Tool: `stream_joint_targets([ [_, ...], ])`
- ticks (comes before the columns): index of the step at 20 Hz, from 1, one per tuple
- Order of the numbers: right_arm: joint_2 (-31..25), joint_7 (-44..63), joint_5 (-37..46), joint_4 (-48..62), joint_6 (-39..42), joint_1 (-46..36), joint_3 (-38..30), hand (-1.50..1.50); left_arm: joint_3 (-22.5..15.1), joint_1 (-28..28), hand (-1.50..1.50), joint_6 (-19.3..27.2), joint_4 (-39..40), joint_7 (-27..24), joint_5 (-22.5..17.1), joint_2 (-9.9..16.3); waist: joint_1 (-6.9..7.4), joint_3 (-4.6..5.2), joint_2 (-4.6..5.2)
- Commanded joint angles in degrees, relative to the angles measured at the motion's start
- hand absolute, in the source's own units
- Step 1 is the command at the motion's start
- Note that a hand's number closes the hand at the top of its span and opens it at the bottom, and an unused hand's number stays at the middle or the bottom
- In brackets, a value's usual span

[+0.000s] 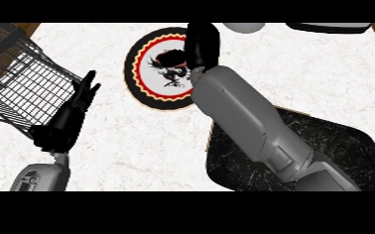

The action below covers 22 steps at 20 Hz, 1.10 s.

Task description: Pick the sweet potato from the tray and place it in the plate

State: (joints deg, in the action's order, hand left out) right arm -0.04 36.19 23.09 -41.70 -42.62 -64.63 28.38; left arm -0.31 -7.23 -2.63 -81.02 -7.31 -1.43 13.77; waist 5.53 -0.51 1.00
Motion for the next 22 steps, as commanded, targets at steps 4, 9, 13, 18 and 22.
stream_joint_targets([
  [4,0.03,-10.25,-9.70,-4.02,-10.52,2.96,-6.62,-1.50,0.92,0.65,0.00,0.31,4.76,0.82,-0.29,-0.91,-3.03,0.46,0.07],
  [9,-1.17,-25.56,-18.99,-11.07,-6.37,13.26,-12.77,-1.50,1.53,4.01,0.00,1.09,1.78,1.19,-0.46,-1.08,-4.40,0.38,-0.35],
  [13,-4.49,-32.83,-23.02,-16.86,1.16,21.75,-14.37,-1.50,2.52,5.07,0.00,1.82,2.60,-0.04,-0.56,-1.77,-5.69,0.43,-0.79],
  [18,-8.34,-42.59,-26.02,-19.05,9.73,29.52,-16.11,-1.50,3.70,5.44,0.00,-1.02,4.77,-1.89,-1.12,0.17,-5.94,0.49,-0.85],
  [22,-11.61,-48.35,-28.69,-15.17,16.88,30.47,-19.68,-1.50,3.39,3.43,0.00,0.10,-0.44,5.40,-1.19,0.31,-5.22,0.44,-0.78],
])
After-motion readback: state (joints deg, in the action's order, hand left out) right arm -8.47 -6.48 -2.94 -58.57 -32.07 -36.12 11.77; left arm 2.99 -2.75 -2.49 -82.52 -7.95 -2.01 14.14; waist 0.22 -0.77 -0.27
